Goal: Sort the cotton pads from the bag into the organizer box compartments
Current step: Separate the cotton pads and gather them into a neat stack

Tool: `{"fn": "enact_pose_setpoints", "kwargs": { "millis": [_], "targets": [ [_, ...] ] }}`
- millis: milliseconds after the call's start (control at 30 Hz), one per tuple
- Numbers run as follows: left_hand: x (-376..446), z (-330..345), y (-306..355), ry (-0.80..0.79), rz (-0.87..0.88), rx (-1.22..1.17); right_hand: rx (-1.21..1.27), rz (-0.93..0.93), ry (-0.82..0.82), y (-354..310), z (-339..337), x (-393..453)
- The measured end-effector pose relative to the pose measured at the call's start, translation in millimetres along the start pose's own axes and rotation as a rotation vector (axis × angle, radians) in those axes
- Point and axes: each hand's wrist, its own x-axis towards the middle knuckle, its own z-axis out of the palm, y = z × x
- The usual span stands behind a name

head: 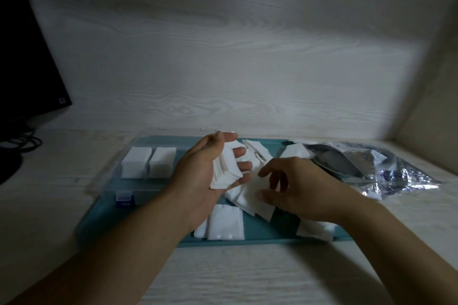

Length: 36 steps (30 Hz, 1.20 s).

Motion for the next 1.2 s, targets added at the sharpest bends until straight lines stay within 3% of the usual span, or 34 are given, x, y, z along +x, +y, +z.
{"fn": "enact_pose_setpoints", "kwargs": {
  "millis": [133,400,467,567,700,800,1200],
  "targets": [
    [0.2,0.4,-1.8,-0.006,0.002,-0.007,0.017,0.017,-0.012,-4.0,2.0,1.8],
    [0.1,-0.4,-0.6,0.007,-0.003,0.02,0.204,0.116,0.188,15.6,-11.2,6.2],
    [-0.3,1.1,-1.0,0.017,-0.01,0.013,0.345,0.12,0.276,15.7,-14.4,5.7],
    [-1.9,1.2,0.3,0.016,-0.024,0.018,0.765,0.106,0.331,7.4,-18.9,1.8],
    [-4.4,3.0,-1.1,-0.009,-0.048,0.019,1.209,0.091,0.155,-6.7,-15.0,-2.0],
    [-5.0,7.8,-2.8,-0.045,-0.052,0.006,1.24,0.103,0.067,-14.1,-3.1,-1.4],
    [-3.6,5.0,-7.4,-0.068,-0.009,0.001,1.068,0.169,0.185,-20.6,7.7,-0.1]
  ]
}}
